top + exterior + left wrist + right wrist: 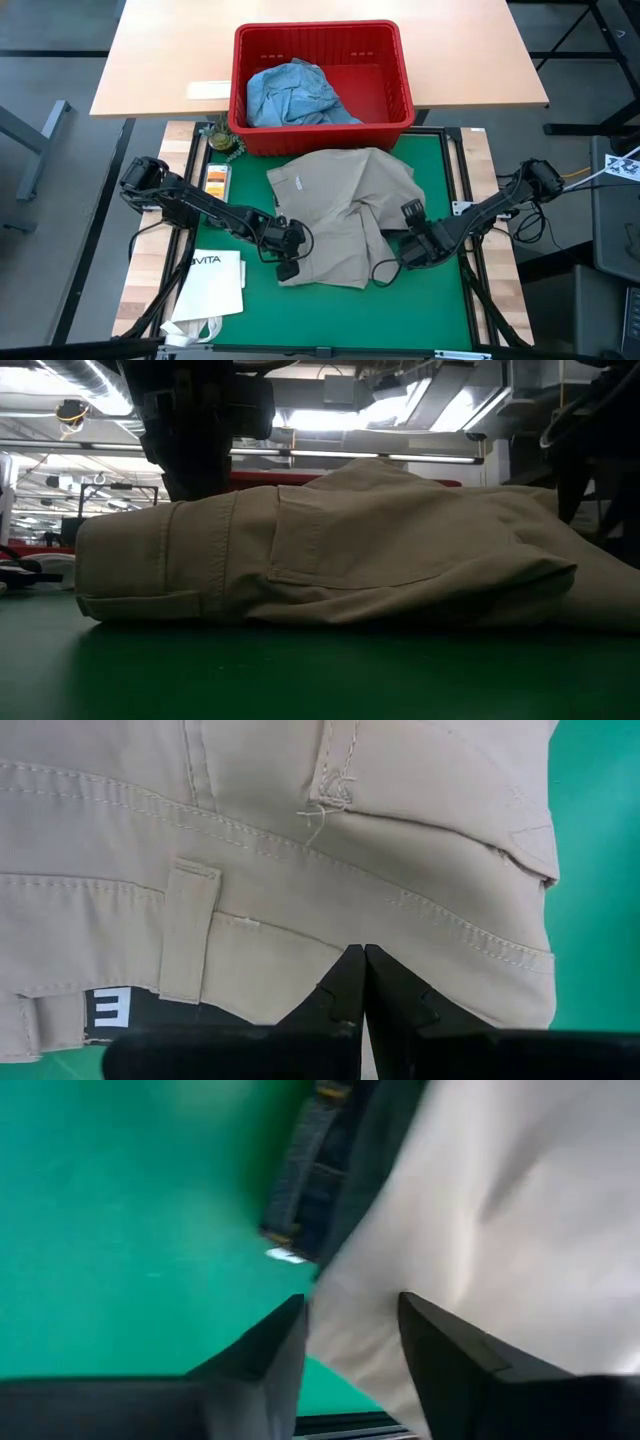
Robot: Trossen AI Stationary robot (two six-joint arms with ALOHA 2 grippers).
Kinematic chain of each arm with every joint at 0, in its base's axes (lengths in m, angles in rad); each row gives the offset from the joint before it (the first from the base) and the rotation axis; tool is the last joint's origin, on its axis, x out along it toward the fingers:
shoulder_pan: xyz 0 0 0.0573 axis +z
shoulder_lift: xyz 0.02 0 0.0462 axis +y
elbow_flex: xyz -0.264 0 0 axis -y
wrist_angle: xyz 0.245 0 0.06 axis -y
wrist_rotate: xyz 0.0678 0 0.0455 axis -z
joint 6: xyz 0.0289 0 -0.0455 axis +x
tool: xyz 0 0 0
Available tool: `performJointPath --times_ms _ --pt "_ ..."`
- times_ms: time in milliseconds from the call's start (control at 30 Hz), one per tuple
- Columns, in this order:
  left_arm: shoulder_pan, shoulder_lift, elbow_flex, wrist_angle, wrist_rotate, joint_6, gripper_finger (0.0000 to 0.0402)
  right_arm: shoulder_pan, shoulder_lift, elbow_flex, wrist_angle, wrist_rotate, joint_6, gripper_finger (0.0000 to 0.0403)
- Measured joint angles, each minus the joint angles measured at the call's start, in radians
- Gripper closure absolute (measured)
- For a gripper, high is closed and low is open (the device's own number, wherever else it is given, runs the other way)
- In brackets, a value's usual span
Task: Fold Laundry from Bin
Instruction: Fold the gray shorts
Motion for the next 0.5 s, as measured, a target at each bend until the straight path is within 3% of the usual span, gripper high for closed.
performJointPath --times_ms 367,500 --pt "0.0 0.0 0.0 0.001 0.0 0.0 0.04 0.0 0.0 0.0 0.0 0.011 -0.004 0.039" --pt "0.0 0.0 0.0 0.001 0.0 0.0 0.0397 0.0 0.0 0.0 -0.001 0.009 -0.005 0.0387"
